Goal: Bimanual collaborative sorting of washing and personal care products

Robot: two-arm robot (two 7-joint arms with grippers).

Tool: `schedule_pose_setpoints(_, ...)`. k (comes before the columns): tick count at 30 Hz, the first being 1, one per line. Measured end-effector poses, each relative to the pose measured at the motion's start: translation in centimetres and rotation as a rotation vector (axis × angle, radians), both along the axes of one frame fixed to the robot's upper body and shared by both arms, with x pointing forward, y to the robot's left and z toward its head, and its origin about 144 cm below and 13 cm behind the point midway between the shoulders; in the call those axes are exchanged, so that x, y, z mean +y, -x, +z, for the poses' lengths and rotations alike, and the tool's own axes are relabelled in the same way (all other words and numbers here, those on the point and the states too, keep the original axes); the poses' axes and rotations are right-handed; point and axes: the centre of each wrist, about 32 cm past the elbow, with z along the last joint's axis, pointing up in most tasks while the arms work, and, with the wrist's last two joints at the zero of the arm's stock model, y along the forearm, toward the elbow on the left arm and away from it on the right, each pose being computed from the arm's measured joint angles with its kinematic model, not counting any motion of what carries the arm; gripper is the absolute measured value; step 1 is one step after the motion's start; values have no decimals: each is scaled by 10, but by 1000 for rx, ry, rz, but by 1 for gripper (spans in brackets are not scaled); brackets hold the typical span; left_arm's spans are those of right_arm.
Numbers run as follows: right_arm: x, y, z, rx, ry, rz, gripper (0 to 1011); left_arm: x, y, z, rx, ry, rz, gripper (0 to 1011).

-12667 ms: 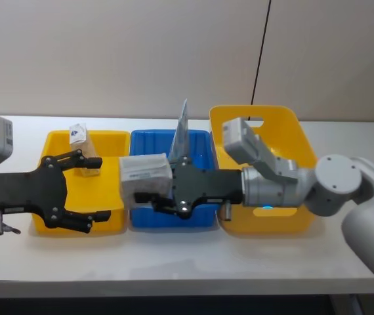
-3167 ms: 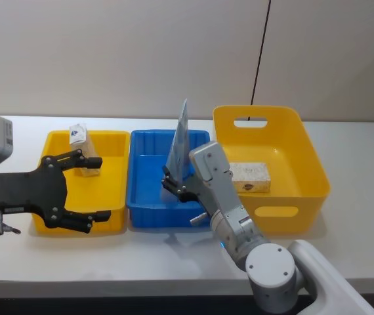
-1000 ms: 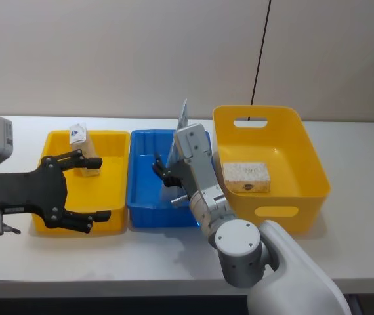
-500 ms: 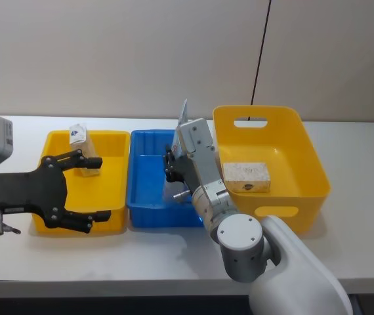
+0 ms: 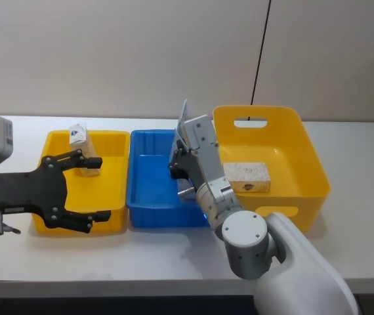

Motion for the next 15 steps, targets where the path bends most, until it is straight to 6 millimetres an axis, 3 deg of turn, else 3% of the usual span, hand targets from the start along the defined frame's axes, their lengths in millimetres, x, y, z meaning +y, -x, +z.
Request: schedule_pose_setpoints(15,-7,7,7,-8,8,8,0,0,0,0,0,0,0,1001)
